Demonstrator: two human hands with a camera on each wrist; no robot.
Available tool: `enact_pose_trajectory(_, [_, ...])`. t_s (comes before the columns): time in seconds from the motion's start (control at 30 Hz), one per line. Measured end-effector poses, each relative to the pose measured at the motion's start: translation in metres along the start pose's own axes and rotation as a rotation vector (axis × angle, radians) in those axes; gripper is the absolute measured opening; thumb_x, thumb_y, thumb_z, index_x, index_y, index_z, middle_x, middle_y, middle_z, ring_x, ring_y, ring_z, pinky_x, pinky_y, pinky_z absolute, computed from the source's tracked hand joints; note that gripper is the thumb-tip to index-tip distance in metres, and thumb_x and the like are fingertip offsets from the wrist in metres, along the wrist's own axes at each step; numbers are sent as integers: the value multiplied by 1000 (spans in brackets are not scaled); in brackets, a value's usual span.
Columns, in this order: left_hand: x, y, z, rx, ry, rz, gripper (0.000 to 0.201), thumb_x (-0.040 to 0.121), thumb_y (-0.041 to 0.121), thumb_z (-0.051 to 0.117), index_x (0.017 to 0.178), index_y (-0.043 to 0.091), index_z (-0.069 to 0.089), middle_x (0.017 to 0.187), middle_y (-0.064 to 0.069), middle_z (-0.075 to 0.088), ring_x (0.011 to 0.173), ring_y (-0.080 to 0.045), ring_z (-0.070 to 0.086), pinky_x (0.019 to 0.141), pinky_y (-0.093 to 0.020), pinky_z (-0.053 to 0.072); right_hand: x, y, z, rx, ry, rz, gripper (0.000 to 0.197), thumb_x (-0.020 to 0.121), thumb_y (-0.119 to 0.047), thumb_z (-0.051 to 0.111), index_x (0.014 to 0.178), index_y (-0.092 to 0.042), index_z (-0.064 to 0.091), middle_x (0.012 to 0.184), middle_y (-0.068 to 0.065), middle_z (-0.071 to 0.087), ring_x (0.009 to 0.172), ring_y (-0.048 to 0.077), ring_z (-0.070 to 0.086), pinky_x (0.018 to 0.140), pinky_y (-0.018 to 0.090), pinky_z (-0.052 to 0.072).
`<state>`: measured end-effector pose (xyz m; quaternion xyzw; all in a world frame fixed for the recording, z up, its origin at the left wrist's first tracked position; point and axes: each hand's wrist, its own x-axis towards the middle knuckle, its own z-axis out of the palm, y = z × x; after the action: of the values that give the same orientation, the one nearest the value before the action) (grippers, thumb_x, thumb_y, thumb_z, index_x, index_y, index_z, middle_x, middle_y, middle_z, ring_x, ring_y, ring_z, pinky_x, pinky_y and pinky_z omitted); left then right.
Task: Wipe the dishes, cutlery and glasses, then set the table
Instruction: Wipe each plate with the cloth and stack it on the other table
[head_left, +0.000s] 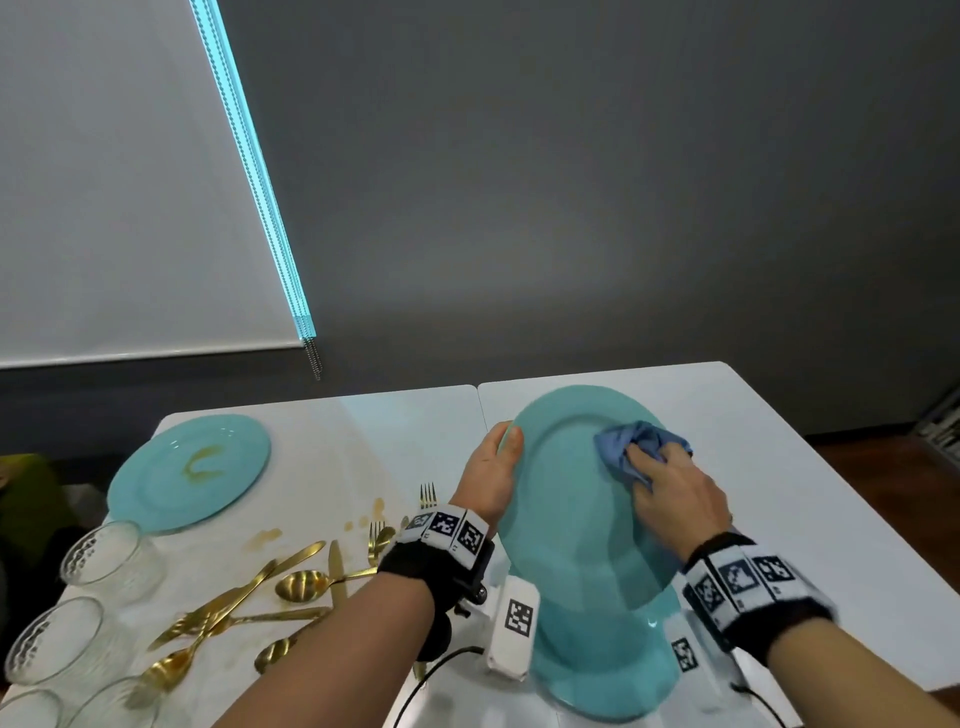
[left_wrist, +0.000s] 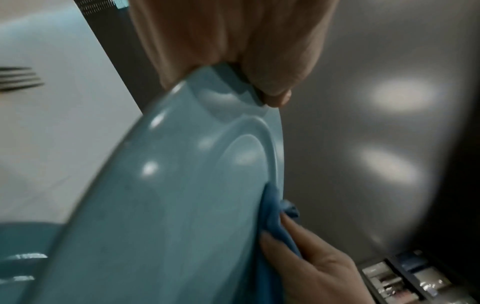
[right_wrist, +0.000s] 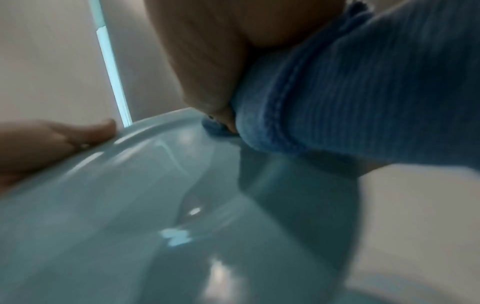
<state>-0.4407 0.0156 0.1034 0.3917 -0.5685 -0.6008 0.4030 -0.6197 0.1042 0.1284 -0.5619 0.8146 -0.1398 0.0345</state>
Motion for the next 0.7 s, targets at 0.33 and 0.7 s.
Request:
enact_pose_trajectory(0.33, [4,-2,-20,-34,61,-30,24,101,29,37,92,24,58,95,-2,63,86,-18,59,88,-42,48,-18,28,7,-203,-382,-193,37,86,-26,44,113,-46,60,124,-3,50,110,26,57,84,31,46])
enact_pose_trajectory(0.7, [13,0,-22,-3,97,-1,22,98,35,40,90,25,58,94,0,63,90,-21,58,91,-43,48,-45,-24,30,-8,-454,-345,48,87,-33,34,132,-41,48,126,7,48,108,33,56,85,34,44])
